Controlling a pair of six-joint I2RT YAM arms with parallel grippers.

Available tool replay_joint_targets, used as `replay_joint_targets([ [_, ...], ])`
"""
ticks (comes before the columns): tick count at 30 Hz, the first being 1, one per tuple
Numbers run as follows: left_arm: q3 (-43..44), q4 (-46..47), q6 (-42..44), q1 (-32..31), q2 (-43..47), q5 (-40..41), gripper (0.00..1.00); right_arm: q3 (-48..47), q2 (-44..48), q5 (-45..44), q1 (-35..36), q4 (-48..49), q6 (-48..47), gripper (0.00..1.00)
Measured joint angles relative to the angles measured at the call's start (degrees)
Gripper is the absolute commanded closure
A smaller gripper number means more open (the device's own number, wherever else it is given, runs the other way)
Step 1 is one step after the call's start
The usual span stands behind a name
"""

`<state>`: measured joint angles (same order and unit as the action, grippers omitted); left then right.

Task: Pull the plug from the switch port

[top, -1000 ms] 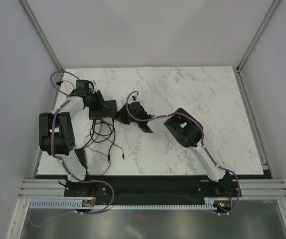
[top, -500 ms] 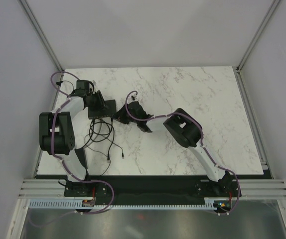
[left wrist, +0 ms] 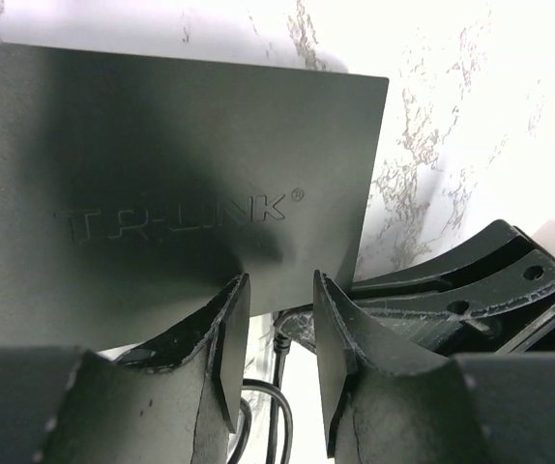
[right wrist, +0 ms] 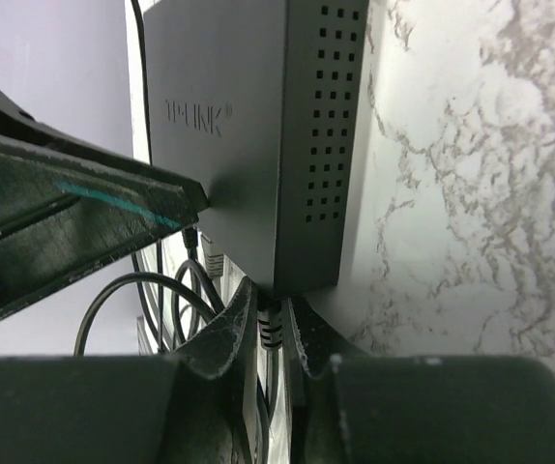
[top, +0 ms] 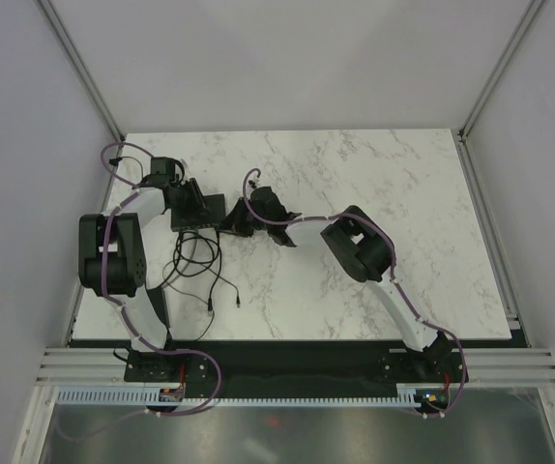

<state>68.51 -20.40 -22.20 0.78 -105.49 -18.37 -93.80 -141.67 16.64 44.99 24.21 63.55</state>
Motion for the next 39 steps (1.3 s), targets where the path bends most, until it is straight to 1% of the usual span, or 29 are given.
replay_joint_targets([
  [5,0.17,0.66,-0.98,0.00,-0.37,0.00,0.60,-0.90,-0.04,3.93,-0.76,-2.14,-3.48,1.00],
  [13,0.31,0.85,-1.62,0.00,-0.57,-0.02,0.60,-0.90,-0.07,9.64,-0.81,-2.43,-4.74,1.00],
  [16,0.31,0.87,-1.84,0.00,-0.59,-0.02,0.60,-0.68,-0.04,10.49,-0.68,-2.40,-5.38,1.00],
  [19,0.31,1.03,-2.01,0.00,-0.55,-0.15,0.60,2.08,1.18,10.34,-0.59,-1.51,-6.40,1.00],
  [25,0.24,1.18,-1.99,0.00,0.35,-0.13,0.60,11.02,9.99,5.70,-0.59,-4.79,-11.91,1.00],
  [30,-0.61,1.25,-1.97,0.00,5.09,-0.09,0.60,16.09,20.13,2.51,-0.59,-6.45,-15.58,1.00],
  [35,-1.16,1.31,-1.97,0.00,10.69,-0.09,0.60,19.56,28.94,1.99,-0.72,-5.95,-15.50,1.00],
  [39,-1.40,1.57,-1.97,0.00,13.31,-0.11,0.60,25.18,34.84,3.10,-1.36,-4.13,-12.79,1.00],
])
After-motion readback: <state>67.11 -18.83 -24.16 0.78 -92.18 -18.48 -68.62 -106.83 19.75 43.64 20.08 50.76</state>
